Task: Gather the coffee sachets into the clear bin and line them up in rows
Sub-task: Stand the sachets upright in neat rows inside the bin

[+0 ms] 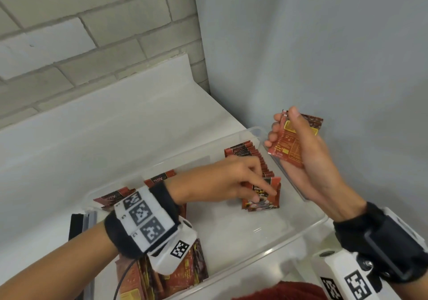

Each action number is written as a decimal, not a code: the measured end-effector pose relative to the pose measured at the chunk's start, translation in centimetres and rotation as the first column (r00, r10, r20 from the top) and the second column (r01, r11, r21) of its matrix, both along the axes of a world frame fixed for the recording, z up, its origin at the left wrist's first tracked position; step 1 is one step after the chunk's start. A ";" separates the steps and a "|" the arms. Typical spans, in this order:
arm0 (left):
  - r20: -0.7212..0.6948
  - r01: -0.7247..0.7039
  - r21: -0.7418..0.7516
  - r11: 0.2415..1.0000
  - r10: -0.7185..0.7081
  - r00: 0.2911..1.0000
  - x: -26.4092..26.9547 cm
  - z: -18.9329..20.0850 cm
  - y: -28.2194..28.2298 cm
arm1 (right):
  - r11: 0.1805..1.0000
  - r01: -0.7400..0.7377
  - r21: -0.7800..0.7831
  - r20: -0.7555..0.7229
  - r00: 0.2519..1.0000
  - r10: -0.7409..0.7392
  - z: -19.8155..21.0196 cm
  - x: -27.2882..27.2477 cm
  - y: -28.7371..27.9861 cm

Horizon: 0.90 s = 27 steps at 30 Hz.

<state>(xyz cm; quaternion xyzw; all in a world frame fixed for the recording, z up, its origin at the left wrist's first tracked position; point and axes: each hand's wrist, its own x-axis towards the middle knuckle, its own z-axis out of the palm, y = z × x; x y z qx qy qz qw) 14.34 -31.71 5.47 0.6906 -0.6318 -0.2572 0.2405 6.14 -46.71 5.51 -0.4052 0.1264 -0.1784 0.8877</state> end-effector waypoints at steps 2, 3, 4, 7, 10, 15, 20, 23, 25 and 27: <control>0.127 0.057 0.000 0.998 -0.056 0.990 -0.2 -1.3 -0.5 | 1.000 0.008 0.014 -0.003 1.000 -0.008 0.2 0.0 0.1; 0.202 0.084 -0.019 0.996 -0.078 0.976 -0.3 -1.9 -0.6 | 1.000 0.012 0.016 -0.011 1.000 -0.012 0.3 0.0 0.2; 0.284 0.112 -0.034 0.993 -0.098 0.954 -0.4 -2.3 -0.8 | 1.000 0.016 0.018 -0.021 1.000 -0.015 0.3 0.0 0.2; 0.496 0.181 -0.092 0.979 -0.113 0.861 -0.6 -2.6 -1.1 | 1.000 0.021 0.017 -0.034 0.999 -0.020 0.4 0.0 0.3; 0.578 0.215 -0.127 0.968 -0.104 0.810 -0.7 -2.5 -1.4 | 1.000 0.015 0.016 -0.034 0.999 -0.014 0.4 0.1 0.2; 0.616 0.188 -0.092 0.978 -0.092 0.783 -0.9 -3.2 -1.6 | 0.998 0.014 0.058 -0.031 0.999 -0.013 0.1 0.1 0.0; 0.649 0.182 -0.093 0.979 -0.079 0.757 -1.2 -3.0 -1.4 | 0.989 -0.034 0.141 0.013 0.999 0.033 0.2 -0.1 -0.2; 0.672 0.196 -0.112 0.974 -0.070 0.737 -1.3 -2.9 -1.4 | 0.986 -0.053 0.158 0.035 0.998 0.048 0.3 -0.3 -0.1; 0.666 0.204 -0.119 0.972 -0.075 0.742 -1.4 -3.0 -1.4 | 0.985 -0.053 0.167 0.033 0.998 0.048 0.3 -0.3 -0.2; 0.654 0.205 -0.122 0.971 -0.077 0.753 -1.4 -3.0 -1.4 | 0.984 -0.049 0.169 0.028 0.999 0.045 0.3 -0.3 -0.2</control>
